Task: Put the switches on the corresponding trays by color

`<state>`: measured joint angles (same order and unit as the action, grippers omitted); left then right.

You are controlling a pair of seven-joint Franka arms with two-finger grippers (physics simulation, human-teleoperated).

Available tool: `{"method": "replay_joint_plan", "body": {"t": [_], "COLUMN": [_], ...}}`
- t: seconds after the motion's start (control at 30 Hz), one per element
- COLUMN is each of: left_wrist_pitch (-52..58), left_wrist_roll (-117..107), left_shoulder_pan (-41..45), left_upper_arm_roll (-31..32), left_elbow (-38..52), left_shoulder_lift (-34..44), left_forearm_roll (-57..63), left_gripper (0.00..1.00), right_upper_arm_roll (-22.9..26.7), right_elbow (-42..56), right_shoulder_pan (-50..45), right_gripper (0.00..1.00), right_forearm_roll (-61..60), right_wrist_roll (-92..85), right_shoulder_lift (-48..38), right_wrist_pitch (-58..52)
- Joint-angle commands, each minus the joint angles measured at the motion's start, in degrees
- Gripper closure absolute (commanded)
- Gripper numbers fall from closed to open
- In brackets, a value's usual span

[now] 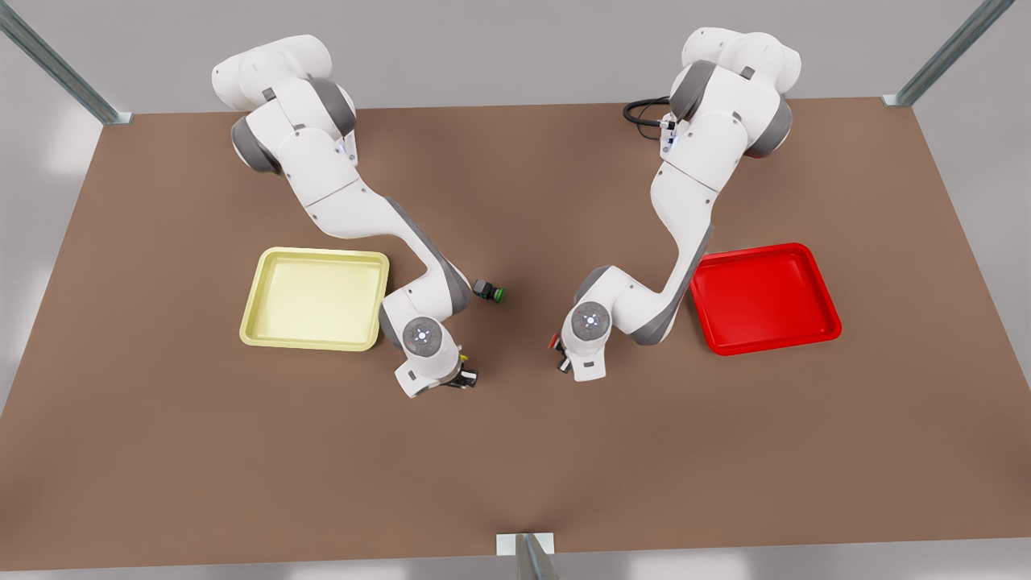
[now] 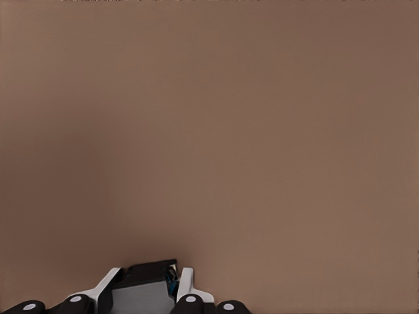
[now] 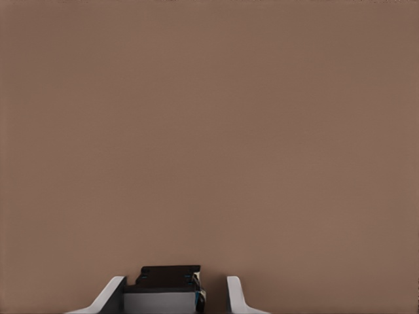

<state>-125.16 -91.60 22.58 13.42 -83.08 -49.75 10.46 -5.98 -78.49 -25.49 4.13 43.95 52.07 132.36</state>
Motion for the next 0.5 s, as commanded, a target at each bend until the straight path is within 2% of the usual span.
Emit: {"method": "replay_joint_plan", "body": {"t": [0.0, 0.4, 0.47], "left_wrist_pitch": [0.0, 0.2, 3.2], "left_wrist_roll": [0.0, 0.8, 2.9], "left_shoulder_pan": [0.0, 0.0, -0.1], "left_upper_arm_roll": [-0.1, -0.1, -1.1], "left_elbow": [0.0, 0.0, -0.2], "left_shoulder_lift": [0.0, 0.4, 3.3], "left_forearm_roll": [0.0, 0.0, 0.0], "left_gripper": [0.45, 0.46, 0.46], "right_upper_arm_roll": [0.0, 0.0, 0.0], "right_elbow": [0.0, -0.1, -0.1], "right_shoulder_pan": [0.0, 0.0, 0.0], "right_gripper": [0.41, 0.46, 0.47], "right_forearm_roll": [0.0, 0.1, 0.1], "right_wrist_roll": [0.0, 0.6, 0.6], "right_shoulder_lift": [0.0, -0.3, -0.3], "right_wrist_pitch": [0.0, -1.8, -1.8]}}
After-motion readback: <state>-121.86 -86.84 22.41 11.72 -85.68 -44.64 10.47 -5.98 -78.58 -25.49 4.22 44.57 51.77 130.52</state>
